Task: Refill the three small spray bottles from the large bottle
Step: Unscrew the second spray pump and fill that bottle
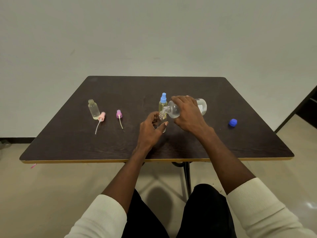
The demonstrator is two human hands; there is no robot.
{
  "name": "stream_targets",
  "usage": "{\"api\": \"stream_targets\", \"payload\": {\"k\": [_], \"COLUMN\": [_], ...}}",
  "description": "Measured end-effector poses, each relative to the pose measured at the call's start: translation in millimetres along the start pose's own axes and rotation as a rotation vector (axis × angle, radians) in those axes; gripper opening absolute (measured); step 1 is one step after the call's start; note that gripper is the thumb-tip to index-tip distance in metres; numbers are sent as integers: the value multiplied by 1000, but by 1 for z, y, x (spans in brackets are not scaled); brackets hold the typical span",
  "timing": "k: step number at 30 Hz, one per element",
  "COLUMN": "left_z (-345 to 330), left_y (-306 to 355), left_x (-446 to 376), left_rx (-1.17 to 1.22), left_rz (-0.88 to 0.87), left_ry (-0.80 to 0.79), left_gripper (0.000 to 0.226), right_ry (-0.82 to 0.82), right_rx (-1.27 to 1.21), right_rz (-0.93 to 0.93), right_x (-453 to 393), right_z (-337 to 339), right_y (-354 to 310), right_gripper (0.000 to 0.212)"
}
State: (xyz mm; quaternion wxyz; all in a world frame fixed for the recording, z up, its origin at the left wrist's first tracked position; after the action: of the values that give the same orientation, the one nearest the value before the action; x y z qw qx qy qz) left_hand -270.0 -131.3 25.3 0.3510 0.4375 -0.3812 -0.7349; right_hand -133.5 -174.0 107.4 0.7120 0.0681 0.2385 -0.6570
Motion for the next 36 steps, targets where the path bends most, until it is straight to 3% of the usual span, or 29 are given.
{"api": "stream_targets", "payload": {"k": [36], "left_z": [1], "left_y": [-1], "left_x": [0], "left_rx": [2], "left_rz": [12], "left_ry": [12], "left_gripper": [43], "right_ry": [-23], "right_rx": [38], "right_rz": [35], "right_x": [-5], "right_z": [-2], "right_y": [-1], "right_gripper": [69]}}
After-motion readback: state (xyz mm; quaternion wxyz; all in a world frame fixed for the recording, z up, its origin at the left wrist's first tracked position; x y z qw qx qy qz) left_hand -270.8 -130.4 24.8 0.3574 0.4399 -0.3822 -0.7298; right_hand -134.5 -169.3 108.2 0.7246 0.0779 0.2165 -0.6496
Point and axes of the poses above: each hand's wrist, its own x-axis away from the middle knuckle, its own z-axis out of the back of the hand, y = z × x, the point moved 9 cm from there along -x, towards the middle knuckle, and after that the axes turned 7 degrees about -y, right-handed, at the moved point
